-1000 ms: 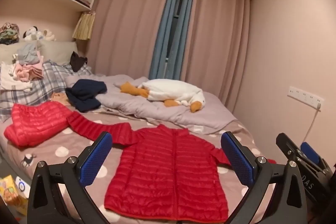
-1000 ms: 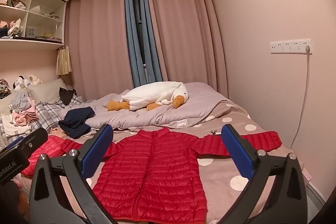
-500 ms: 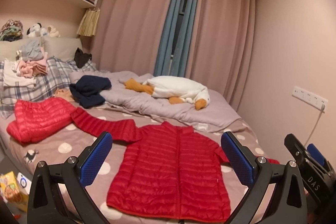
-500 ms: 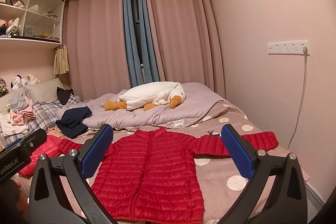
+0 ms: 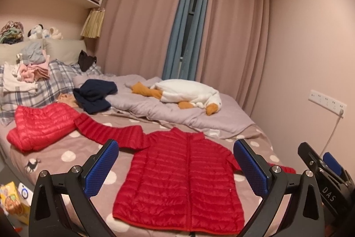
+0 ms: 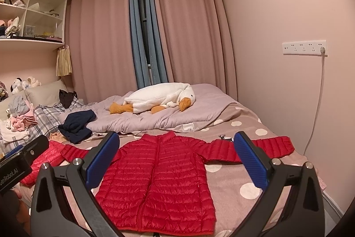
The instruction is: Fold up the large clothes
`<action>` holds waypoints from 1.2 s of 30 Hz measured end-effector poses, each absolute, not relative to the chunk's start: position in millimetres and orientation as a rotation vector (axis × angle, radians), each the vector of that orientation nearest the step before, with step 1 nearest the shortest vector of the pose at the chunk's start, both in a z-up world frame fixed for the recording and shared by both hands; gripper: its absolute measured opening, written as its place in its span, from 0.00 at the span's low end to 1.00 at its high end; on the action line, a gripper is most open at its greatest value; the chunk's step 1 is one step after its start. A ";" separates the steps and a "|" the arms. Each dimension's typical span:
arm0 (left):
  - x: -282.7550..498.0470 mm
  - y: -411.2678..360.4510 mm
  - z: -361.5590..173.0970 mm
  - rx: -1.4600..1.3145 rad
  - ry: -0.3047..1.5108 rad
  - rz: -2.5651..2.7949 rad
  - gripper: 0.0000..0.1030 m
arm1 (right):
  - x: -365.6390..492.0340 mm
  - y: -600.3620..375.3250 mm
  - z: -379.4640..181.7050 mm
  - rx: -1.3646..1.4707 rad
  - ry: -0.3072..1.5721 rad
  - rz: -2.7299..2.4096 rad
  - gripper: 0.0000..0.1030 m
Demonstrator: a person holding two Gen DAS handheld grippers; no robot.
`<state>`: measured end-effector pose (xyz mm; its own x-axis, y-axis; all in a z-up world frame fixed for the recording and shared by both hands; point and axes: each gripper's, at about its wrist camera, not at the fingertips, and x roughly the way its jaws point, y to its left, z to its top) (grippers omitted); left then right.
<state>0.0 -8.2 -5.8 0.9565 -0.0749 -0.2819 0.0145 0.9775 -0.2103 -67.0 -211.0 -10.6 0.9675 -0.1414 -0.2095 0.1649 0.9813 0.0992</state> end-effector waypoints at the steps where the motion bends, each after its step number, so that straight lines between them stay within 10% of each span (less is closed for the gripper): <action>1: -0.4 -8.7 -6.1 -0.209 0.292 -0.048 0.99 | -66.6 -210.6 -10.5 0.116 0.207 -0.154 1.00; 36: -1.1 -7.1 -7.3 -0.189 0.314 -0.015 0.99 | -61.7 -204.2 -19.7 0.093 0.253 -0.145 1.00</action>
<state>-1.1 -7.1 -7.3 0.9510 -0.0438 -0.3060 -0.0148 0.9823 -0.1867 -61.7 -204.2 -19.7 0.9577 -0.1310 -0.2561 0.1543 0.9853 0.0733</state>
